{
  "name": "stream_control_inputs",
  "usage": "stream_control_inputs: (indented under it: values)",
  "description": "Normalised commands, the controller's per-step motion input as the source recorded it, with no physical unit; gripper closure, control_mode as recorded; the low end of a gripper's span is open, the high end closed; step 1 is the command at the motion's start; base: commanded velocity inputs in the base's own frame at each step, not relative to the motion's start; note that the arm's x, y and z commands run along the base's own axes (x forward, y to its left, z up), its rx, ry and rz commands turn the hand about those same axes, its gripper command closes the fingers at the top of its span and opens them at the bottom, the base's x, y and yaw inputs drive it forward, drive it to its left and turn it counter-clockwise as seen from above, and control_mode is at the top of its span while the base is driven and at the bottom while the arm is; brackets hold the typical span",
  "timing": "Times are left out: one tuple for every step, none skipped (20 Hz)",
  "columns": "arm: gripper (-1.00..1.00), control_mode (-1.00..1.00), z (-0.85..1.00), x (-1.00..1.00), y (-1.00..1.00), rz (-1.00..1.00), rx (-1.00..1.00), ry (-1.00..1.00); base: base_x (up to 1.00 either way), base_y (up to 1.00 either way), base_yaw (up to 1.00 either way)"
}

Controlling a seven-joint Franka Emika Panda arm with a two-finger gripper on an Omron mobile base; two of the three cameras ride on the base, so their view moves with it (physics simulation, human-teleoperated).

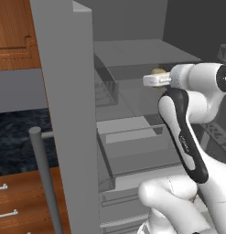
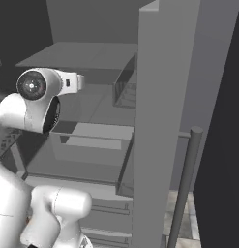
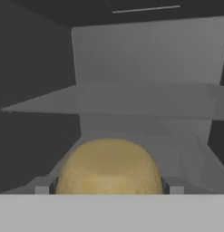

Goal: Retrieve the sausage and cheese from the fridge and place them on the cutting board on the counter.

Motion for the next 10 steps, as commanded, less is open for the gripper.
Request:
stream_control_inputs:
  values:
    - [1.0, -1.0, -0.54, -0.94, 0.0, -0.02, 0.0, -0.01, 0.0, 0.0, 0.0]
    - [1.0, -1.0, -0.65, -0.94, 0.0, -0.03, -0.04, 0.0, 0.0, 0.0, 0.0]
    - [1.0, -1.0, -0.64, -0.94, 0.0, -0.03, -0.03, 0.0, 0.0, 0.0, 0.0]
    - [1.0, -1.0, -0.66, -0.94, 0.0, -0.04, -0.01, 0.0, 0.0, 0.0, 0.0]
    - [1.0, -1.0, -0.7, -0.94, 0.0, -0.05, -0.01, 0.02, 0.0, 0.0, 0.0]
    - [1.0, -1.0, -0.7, -0.94, 0.0, -0.05, -0.02, 0.02, 0.0, 0.0, 0.0]
    - [1.0, -1.0, -0.75, -0.89, 0.0, -0.06, -0.04, 0.04, 0.0, 0.0, 0.0]
    - [1.0, -1.0, -0.74, -0.88, 0.0, -0.07, -0.02, 0.07, 0.0, 0.0, 0.0]
    - [1.0, -1.0, -0.73, -0.87, 0.0, -0.07, -0.01, 0.06, 0.0, 0.0, 0.0]
    - [1.0, -1.0, -0.68, -0.77, 0.0, -0.07, 0.0, 0.14, 0.0, 0.0, 0.0]
